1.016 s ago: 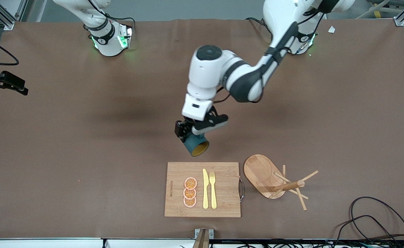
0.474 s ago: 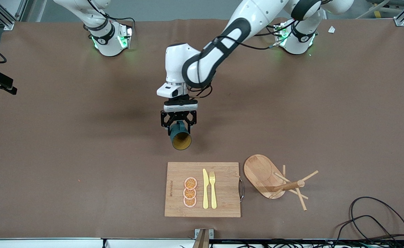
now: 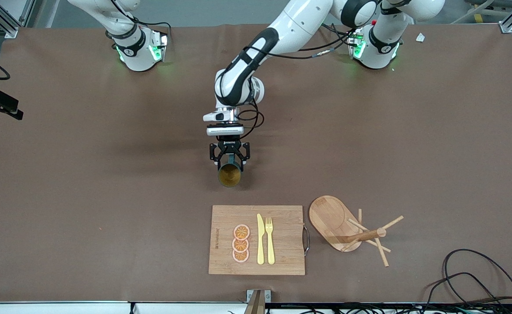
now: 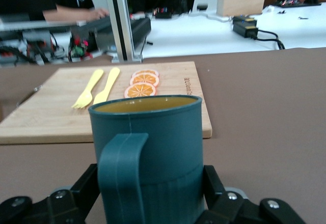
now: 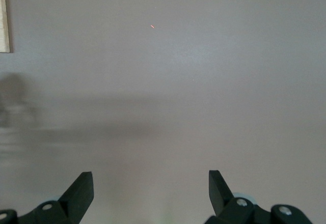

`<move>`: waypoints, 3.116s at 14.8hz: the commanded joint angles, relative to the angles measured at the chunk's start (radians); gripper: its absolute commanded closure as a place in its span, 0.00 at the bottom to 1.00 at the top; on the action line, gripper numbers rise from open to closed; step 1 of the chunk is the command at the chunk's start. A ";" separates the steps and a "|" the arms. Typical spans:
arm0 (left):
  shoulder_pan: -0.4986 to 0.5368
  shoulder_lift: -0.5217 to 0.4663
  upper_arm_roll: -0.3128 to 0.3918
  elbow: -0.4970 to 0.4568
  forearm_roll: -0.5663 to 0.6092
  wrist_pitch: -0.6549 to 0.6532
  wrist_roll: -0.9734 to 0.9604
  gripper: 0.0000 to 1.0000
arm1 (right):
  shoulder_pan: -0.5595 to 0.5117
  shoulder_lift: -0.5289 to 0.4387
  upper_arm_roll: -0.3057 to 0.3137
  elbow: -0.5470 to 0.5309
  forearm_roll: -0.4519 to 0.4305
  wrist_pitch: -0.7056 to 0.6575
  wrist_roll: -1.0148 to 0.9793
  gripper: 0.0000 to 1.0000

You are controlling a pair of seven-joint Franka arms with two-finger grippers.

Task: Transfer cup from left to right arm and place
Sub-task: 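Lower the teal mug onto the table and open the left gripper, then withdraw the left gripper to rest while the right gripper reaches out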

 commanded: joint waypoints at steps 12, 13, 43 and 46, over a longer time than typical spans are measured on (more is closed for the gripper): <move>-0.062 -0.043 -0.199 0.001 -0.222 -0.293 -0.149 0.00 | -0.007 0.000 0.005 0.012 0.008 -0.011 -0.014 0.00; -0.062 -0.077 -0.225 0.001 -0.299 -0.323 -0.128 0.00 | -0.007 0.001 0.007 0.012 0.008 -0.011 -0.014 0.00; 0.964 -0.849 -0.245 0.009 -1.478 -0.719 1.800 0.00 | 0.244 -0.153 0.010 -0.450 0.102 0.291 0.418 0.00; 1.020 -0.890 -0.244 0.001 -1.478 -0.776 1.953 0.00 | 0.428 -0.148 0.010 -0.501 0.100 0.380 0.703 0.00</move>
